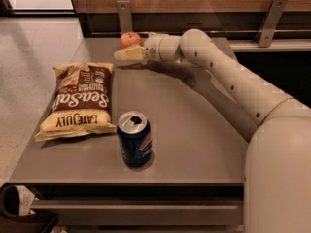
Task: Pick apple
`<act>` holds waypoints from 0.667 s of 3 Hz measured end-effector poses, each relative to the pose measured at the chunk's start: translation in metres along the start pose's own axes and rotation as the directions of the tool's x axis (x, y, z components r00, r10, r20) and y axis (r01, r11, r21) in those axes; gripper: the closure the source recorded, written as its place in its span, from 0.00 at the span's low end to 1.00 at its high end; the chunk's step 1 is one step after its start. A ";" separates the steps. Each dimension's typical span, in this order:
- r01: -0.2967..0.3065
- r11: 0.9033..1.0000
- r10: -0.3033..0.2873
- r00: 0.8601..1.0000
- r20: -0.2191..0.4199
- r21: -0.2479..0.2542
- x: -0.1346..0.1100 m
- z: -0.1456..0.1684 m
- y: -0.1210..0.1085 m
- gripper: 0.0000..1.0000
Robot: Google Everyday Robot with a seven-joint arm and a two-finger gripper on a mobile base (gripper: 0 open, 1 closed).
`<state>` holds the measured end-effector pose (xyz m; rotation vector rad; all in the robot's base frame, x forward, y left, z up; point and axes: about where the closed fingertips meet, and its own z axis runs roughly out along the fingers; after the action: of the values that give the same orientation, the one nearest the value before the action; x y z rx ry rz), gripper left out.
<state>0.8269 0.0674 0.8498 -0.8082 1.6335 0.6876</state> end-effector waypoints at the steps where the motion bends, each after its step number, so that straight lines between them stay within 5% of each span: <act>1: -0.013 1.000 0.012 1.000 0.028 0.027 0.003 0.005 -0.012 0.16; 2: -0.016 0.999 0.015 0.999 0.032 0.028 0.003 0.008 -0.012 0.39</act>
Offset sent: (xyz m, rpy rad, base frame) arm 0.0129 -0.0037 -0.0040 0.0277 -0.0110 -0.0313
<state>0.8409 0.0657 0.8448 -0.7612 1.6186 0.6832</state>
